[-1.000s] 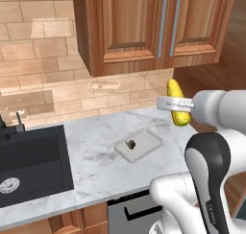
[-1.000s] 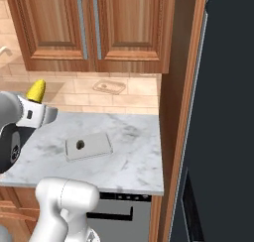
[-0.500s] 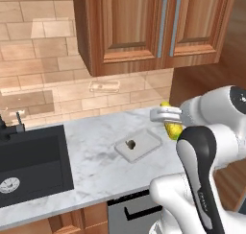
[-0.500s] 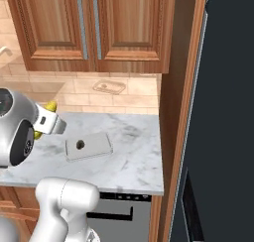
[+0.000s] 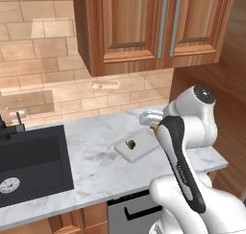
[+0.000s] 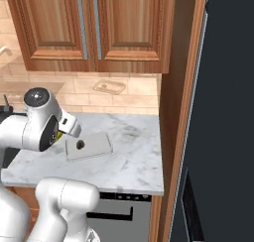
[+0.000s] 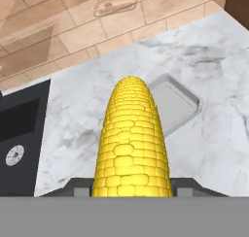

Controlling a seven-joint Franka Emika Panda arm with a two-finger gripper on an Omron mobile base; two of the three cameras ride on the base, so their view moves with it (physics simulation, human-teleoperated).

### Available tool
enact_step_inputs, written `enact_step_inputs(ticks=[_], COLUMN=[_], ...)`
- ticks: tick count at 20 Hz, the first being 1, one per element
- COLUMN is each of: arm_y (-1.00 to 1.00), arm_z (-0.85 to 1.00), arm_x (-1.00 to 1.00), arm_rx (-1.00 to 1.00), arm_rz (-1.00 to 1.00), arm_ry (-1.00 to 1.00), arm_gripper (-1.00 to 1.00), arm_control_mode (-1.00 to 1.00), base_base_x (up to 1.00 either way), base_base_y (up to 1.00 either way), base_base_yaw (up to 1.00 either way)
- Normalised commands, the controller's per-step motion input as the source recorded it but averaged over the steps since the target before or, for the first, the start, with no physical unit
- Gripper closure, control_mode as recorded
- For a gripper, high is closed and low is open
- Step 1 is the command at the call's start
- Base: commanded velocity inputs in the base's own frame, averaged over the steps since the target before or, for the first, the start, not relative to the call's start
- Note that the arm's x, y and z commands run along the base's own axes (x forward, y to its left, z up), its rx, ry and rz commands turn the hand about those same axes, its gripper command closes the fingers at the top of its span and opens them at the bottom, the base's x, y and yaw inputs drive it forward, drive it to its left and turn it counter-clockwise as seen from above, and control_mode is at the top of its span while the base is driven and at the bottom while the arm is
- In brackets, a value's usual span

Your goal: Take the garlic and corn out of the freezer and place them in the tupperware container on the counter. Then put the tupperware containing the vegetables back in the freezer.

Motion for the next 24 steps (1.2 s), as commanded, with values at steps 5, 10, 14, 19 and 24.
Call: enact_step_inputs(ticks=[5, 10, 14, 19, 24], arm_y=[-0.01, 0.0, 0.0, 0.0, 0.0], arm_z=[-0.51, -0.6, -0.6, -0.43, -0.32], arm_x=[0.55, 0.36, 0.38, 0.48, 0.63], arm_rx=[0.0, 0.0, 0.0, 0.0, 0.0], arm_rz=[-0.01, -0.09, -0.17, -0.2, -0.17], arm_ry=[0.05, 0.01, 0.01, 0.05, 0.07], arm_gripper=[1.0, 1.0, 1.0, 1.0, 1.0], arm_control_mode=[-1.0, -1.0, -1.0, -1.0, -1.0], base_base_x=[0.0, 0.0, 0.0, 0.0, 0.0], base_base_y=[0.0, 0.0, 0.0, 0.0, 0.0], base_base_yaw=[0.0, 0.0, 0.0, 0.0, 0.0])
